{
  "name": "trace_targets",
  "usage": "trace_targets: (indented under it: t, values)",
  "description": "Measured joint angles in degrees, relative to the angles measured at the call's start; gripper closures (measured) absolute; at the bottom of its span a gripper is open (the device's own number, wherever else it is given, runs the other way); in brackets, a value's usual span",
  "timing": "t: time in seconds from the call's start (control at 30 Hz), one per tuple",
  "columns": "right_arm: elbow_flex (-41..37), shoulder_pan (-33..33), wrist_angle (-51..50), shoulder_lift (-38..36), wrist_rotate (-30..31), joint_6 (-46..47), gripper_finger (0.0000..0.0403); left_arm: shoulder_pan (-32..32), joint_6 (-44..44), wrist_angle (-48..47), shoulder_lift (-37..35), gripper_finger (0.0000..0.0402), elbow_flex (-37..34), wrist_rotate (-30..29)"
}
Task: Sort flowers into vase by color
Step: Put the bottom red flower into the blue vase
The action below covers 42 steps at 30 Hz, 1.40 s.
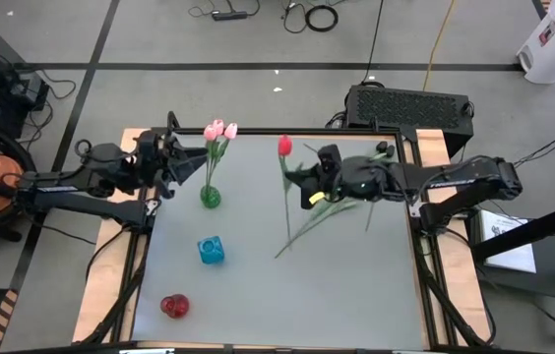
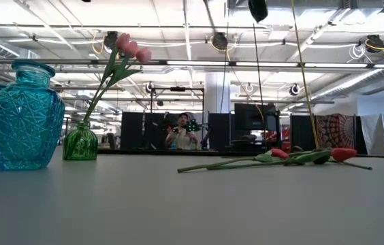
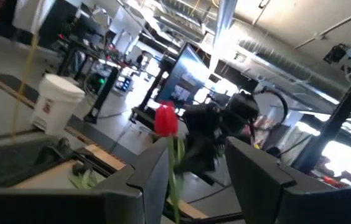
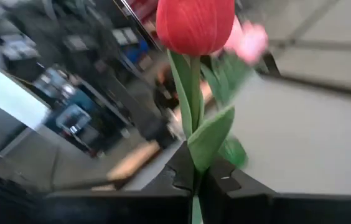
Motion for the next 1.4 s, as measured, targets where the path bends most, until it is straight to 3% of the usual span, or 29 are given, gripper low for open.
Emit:
trace_targets:
  t: [0.17, 0.37, 0.8, 1.4]
  values:
    - [0.0, -2.1, 7.7, 0.1, -1.9, -5.5, 0.0402, 0.0, -1.8, -0.1, 1.8, 0.0237, 0.0, 4.0]
    - [0.0, -5.1, 12.5, 0.1, -8.2, -7.0, 0.0402, 0.0, -1.8, -0.1, 6.6, 0.0237, 0.0, 8.0]
    - [0.0, -5.5, 12.5, 0.6, -14.5, -7.0, 0.0403, 0.0, -1.8, 7.8, 19.9, 0.0237, 0.2, 9.8]
    - [0.0, -4.7, 12.5, 0.6, -17.9, -8.4, 0.0403, 0.0, 0.0, 7.8, 34.7, 0.0237, 12.0, 10.9]
